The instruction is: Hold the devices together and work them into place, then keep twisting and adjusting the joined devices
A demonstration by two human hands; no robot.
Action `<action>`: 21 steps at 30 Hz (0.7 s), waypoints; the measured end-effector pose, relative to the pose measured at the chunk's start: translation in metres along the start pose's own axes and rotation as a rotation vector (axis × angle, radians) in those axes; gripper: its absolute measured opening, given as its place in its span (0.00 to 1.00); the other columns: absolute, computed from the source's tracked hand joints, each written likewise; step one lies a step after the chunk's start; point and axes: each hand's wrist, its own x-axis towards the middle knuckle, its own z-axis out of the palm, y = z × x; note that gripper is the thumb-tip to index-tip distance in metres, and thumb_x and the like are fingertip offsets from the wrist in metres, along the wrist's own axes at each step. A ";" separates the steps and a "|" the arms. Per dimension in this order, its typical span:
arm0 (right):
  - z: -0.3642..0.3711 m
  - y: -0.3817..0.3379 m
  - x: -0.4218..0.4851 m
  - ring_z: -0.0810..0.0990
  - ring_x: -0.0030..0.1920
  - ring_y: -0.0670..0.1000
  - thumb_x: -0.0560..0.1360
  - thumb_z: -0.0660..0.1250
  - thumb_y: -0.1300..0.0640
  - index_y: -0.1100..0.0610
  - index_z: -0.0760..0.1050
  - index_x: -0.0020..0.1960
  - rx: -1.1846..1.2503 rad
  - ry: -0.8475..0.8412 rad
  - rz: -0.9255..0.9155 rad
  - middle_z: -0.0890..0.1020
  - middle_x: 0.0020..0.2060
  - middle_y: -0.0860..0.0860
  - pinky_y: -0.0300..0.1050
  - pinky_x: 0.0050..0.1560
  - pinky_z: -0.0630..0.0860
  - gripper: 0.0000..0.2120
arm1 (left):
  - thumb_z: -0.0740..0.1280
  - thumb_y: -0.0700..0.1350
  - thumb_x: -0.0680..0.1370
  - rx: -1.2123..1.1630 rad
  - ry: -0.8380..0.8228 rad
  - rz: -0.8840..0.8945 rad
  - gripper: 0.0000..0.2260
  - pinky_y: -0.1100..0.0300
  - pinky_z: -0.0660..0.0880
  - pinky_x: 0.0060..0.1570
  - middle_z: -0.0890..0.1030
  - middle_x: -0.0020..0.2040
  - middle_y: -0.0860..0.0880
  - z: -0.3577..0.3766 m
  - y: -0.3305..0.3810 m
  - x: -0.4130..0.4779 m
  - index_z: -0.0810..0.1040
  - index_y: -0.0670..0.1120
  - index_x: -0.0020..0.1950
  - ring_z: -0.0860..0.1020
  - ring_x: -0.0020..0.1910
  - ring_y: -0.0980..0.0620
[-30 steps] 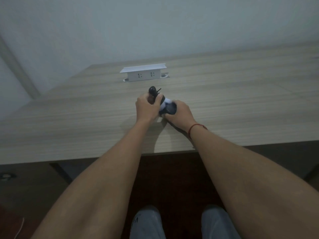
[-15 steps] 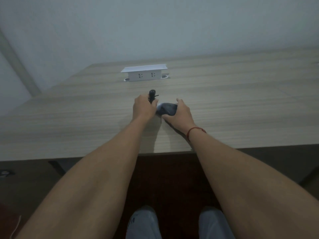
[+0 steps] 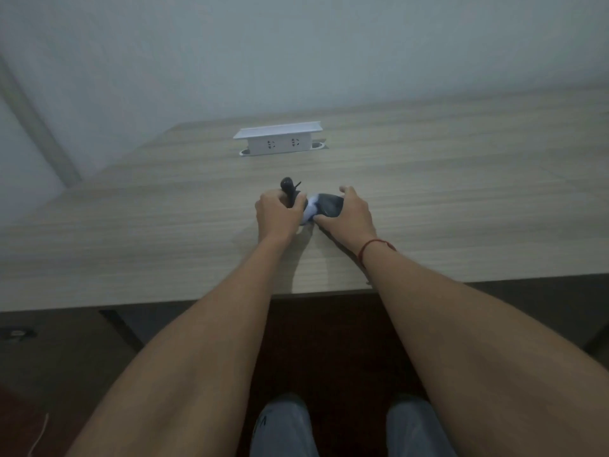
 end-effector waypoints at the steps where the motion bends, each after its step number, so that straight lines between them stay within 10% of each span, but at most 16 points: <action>1: 0.001 0.000 -0.001 0.73 0.66 0.57 0.67 0.76 0.49 0.56 0.61 0.73 -0.013 0.003 -0.010 0.74 0.66 0.56 0.55 0.64 0.73 0.40 | 0.71 0.48 0.73 0.003 0.011 -0.035 0.13 0.59 0.76 0.36 0.84 0.38 0.42 0.001 -0.003 0.000 0.83 0.38 0.39 0.83 0.39 0.45; 5: 0.001 -0.001 -0.004 0.74 0.65 0.57 0.72 0.66 0.39 0.56 0.65 0.71 0.000 0.029 -0.023 0.75 0.66 0.55 0.58 0.65 0.72 0.34 | 0.74 0.47 0.69 0.024 0.020 -0.116 0.10 0.58 0.75 0.40 0.85 0.42 0.40 -0.002 0.004 0.008 0.82 0.40 0.40 0.83 0.45 0.44; 11: -0.001 0.000 0.000 0.78 0.60 0.56 0.76 0.63 0.50 0.57 0.74 0.64 -0.003 0.040 -0.046 0.80 0.60 0.55 0.54 0.61 0.75 0.20 | 0.72 0.49 0.71 -0.060 0.040 -0.198 0.17 0.55 0.77 0.49 0.82 0.51 0.41 -0.002 -0.003 0.010 0.80 0.37 0.51 0.80 0.51 0.43; 18: 0.001 -0.001 0.005 0.79 0.57 0.57 0.77 0.63 0.50 0.58 0.76 0.62 -0.024 0.062 -0.017 0.81 0.57 0.57 0.48 0.56 0.74 0.18 | 0.67 0.41 0.78 -0.239 -0.378 -0.300 0.10 0.61 0.72 0.24 0.75 0.31 0.40 -0.018 0.012 0.012 0.74 0.40 0.38 0.73 0.26 0.47; 21: 0.001 -0.002 0.003 0.78 0.58 0.57 0.77 0.63 0.49 0.58 0.75 0.63 -0.021 0.060 -0.006 0.81 0.58 0.56 0.48 0.58 0.74 0.19 | 0.68 0.42 0.77 -0.272 -0.318 -0.329 0.08 0.62 0.71 0.22 0.77 0.34 0.40 -0.017 0.012 0.016 0.76 0.39 0.40 0.74 0.25 0.46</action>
